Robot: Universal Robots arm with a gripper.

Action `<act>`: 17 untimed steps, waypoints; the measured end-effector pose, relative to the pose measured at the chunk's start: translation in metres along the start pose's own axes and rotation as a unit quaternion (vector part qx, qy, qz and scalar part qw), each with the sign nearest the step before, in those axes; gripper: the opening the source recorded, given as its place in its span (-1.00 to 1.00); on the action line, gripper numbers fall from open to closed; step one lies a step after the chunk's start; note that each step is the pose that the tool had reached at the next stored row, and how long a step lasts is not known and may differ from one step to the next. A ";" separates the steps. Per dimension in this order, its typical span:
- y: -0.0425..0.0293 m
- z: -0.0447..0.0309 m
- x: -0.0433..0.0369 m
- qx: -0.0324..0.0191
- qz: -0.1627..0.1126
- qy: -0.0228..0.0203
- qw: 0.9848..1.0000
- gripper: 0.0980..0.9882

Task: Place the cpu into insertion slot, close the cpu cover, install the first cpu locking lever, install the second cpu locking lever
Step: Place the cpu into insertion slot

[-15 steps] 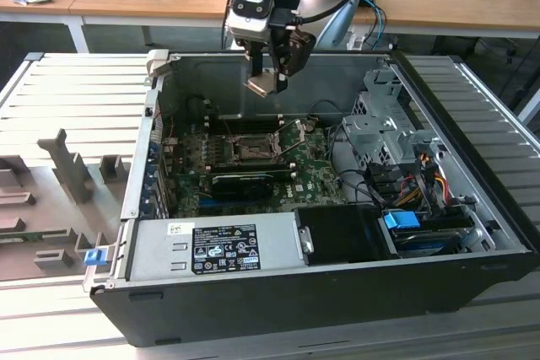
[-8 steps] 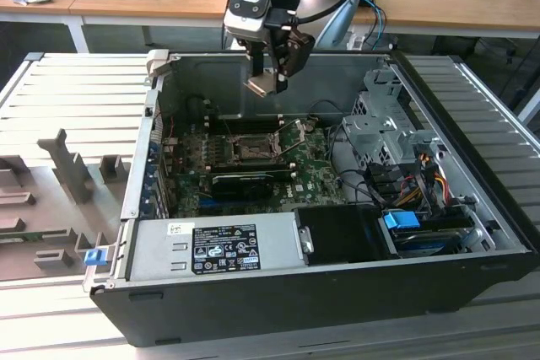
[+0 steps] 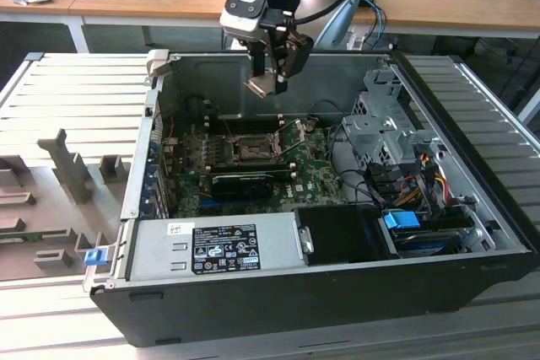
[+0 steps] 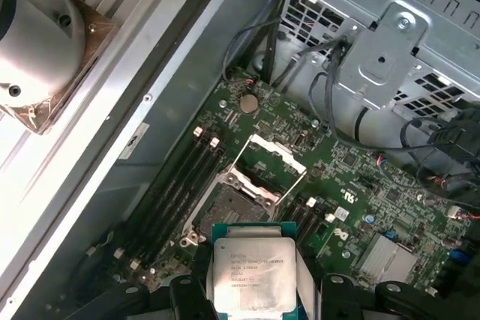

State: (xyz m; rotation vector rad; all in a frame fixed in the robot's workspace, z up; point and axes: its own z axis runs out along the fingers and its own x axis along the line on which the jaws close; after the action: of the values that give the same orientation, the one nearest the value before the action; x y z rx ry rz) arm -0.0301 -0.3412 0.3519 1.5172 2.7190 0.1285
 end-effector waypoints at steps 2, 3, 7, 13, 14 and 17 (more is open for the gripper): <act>0.0000 0.0002 0.0000 0.000 0.017 -0.001 1.000 -0.02; 0.0000 0.0004 0.0000 -0.001 0.025 -0.002 1.000 -0.02; -0.0001 0.0016 -0.0001 -0.001 0.061 -0.005 0.998 -0.02; -0.0005 0.0061 -0.0001 -0.003 0.063 -0.004 0.998 -0.02; -0.0005 0.0063 -0.0001 -0.003 0.063 -0.004 0.998 -0.02; -0.0006 0.0073 -0.0002 -0.003 0.064 -0.004 0.998 -0.02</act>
State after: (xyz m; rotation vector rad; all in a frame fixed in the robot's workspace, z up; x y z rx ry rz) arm -0.0301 -0.3412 0.3445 1.6855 2.6128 0.1328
